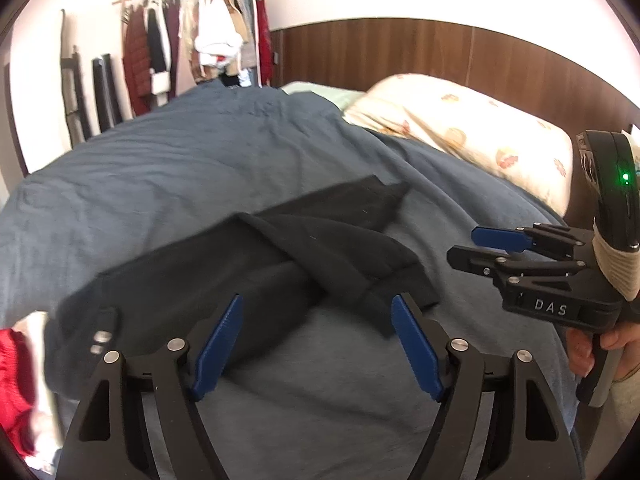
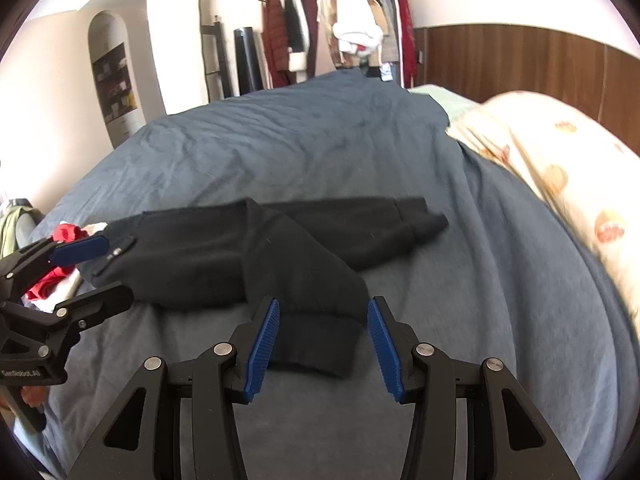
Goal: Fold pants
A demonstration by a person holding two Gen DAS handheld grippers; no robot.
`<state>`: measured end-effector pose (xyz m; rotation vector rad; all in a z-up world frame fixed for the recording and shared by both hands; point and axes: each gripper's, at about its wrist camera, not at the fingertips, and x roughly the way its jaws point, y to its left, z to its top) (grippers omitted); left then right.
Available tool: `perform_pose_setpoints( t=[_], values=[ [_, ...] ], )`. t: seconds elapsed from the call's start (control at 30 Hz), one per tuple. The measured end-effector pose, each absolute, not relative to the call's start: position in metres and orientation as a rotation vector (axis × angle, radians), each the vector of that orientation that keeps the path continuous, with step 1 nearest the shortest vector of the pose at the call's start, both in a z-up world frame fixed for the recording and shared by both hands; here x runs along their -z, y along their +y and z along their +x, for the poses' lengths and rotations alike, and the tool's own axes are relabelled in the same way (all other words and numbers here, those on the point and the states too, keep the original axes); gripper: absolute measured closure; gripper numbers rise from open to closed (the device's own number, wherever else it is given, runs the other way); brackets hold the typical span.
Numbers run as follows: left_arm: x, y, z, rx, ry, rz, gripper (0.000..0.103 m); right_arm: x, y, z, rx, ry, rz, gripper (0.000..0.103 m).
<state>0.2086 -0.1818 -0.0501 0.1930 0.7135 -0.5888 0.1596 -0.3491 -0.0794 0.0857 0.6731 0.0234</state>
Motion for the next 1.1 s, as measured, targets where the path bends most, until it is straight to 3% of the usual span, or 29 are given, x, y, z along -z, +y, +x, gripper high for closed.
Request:
perform_pose_setpoints(
  t=[0.4,0.5,0.83,0.97,1.0,1.1],
  values=[
    [0.111,-0.235,0.228,0.623,0.917,0.108,0.05,0.129,-0.38,0.155,-0.089,0.713,0.219,0.058],
    [0.12,-0.242,0.235,0.606,0.947,0.103,0.054,0.136,-0.382,0.158,-0.119,0.713,0.254,0.063],
    [0.142,-0.246,0.255,0.634,1.013,0.034,0.06,0.163,-0.384,0.18,-0.155,0.748,0.358,0.068],
    [0.151,-0.243,0.26,0.69,1.026,-0.019,0.077,0.178,-0.384,0.187,-0.163,0.788,0.375,0.069],
    [0.151,-0.242,0.26,0.705,1.022,-0.015,0.084,0.183,-0.383,0.19,-0.166,0.805,0.377,0.073],
    [0.144,-0.244,0.262,0.759,1.013,0.012,0.089,0.186,-0.382,0.195,-0.16,0.838,0.394,0.086]
  ],
)
